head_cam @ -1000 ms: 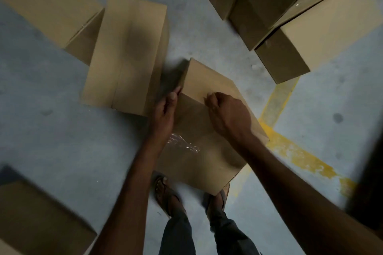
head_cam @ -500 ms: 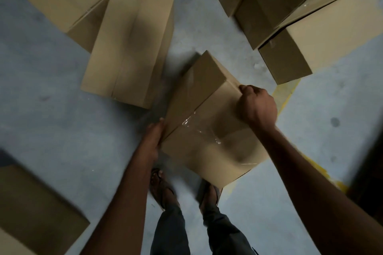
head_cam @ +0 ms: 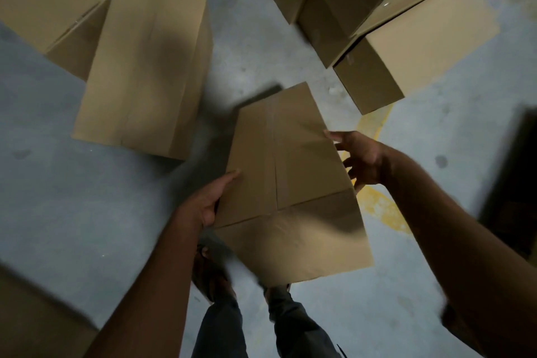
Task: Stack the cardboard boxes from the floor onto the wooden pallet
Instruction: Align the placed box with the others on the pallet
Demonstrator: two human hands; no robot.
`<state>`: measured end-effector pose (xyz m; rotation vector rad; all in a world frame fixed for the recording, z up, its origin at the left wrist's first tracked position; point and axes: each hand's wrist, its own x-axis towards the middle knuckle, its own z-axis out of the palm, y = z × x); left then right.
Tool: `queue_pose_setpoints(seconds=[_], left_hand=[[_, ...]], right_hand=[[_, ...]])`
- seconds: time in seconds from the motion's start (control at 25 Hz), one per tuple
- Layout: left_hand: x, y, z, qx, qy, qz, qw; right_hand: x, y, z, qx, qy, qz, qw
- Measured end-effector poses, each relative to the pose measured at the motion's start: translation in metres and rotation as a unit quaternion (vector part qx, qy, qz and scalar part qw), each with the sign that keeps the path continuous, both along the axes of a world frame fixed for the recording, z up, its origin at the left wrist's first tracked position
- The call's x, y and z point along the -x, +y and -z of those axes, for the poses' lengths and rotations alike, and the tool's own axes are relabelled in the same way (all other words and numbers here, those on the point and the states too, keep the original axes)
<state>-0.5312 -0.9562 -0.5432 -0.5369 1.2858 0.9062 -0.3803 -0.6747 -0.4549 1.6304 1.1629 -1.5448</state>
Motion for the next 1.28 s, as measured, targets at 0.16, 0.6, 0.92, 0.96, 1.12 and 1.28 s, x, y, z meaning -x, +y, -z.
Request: queue_pose_setpoints(seconds=[0.16, 0.6, 0.92, 0.96, 1.12, 1.28], left_hand=[[-0.018, 0.008, -0.006, 0.0, 0.05, 0.032, 0.998], [-0.026, -0.006, -0.221, -0.068, 0.24, 0.098, 0.963], [-0.047, 0.015, -0.384, -0.203, 0.347, 0.219, 0.889], [-0.057, 0.013, -0.402, -0.233, 0.372, 0.225, 0.87], [-0.096, -0.004, -0.463, -0.325, 0.4, 0.282, 0.809], [-0.132, -0.005, -0.507, -0.415, 0.368, 0.332, 0.763]], right_hand=[[-0.032, -0.004, 0.007, -0.034, 0.036, 0.017, 0.999], [-0.108, -0.039, -0.171, -0.056, 0.229, 0.079, 0.969], [-0.19, -0.101, -0.334, -0.166, 0.287, 0.199, 0.922], [-0.202, -0.12, -0.351, -0.189, 0.301, 0.215, 0.91], [-0.249, -0.205, -0.412, -0.297, 0.366, 0.273, 0.839], [-0.3, -0.263, -0.452, -0.387, 0.357, 0.308, 0.792]])
